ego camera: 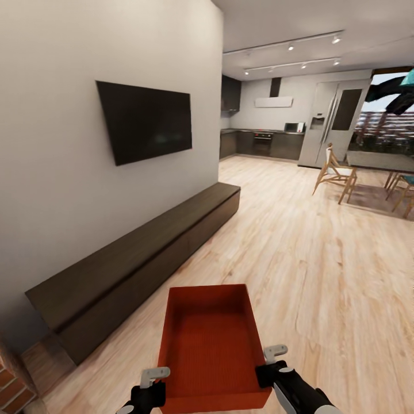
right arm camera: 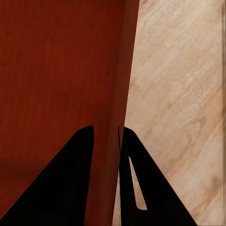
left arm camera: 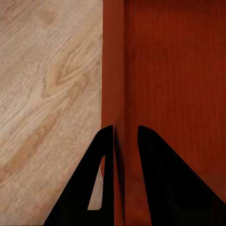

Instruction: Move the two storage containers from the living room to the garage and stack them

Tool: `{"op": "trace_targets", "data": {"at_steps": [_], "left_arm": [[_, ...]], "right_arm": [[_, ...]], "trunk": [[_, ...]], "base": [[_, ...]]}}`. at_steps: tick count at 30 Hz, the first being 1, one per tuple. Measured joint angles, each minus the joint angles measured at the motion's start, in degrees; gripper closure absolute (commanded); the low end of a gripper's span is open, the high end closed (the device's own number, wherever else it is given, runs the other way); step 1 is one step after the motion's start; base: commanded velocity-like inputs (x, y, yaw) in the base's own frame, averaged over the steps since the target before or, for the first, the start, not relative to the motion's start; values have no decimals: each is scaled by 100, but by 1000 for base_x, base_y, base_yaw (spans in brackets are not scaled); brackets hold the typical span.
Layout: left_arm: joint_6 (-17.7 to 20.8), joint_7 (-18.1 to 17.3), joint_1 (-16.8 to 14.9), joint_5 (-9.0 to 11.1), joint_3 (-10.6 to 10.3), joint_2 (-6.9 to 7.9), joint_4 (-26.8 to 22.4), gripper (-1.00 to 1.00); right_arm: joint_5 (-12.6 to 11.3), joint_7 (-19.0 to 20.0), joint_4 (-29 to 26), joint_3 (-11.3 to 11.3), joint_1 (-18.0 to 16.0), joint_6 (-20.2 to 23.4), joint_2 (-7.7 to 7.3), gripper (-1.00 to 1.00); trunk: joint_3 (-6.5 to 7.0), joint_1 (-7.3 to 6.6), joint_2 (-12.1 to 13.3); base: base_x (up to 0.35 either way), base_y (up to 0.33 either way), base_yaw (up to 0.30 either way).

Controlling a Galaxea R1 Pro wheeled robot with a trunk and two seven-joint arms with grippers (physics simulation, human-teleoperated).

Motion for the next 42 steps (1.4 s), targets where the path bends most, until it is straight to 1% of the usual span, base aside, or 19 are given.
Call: {"op": "trace_targets", "data": {"at_steps": [42], "left_arm": [[0,1,0,-1,-12,0,-15,100]], "right_arm": [[-1,1,3,-10,2,-22,0,100]], "trunk": [[0,0,0]], "base": [[343,0,-279]]}}
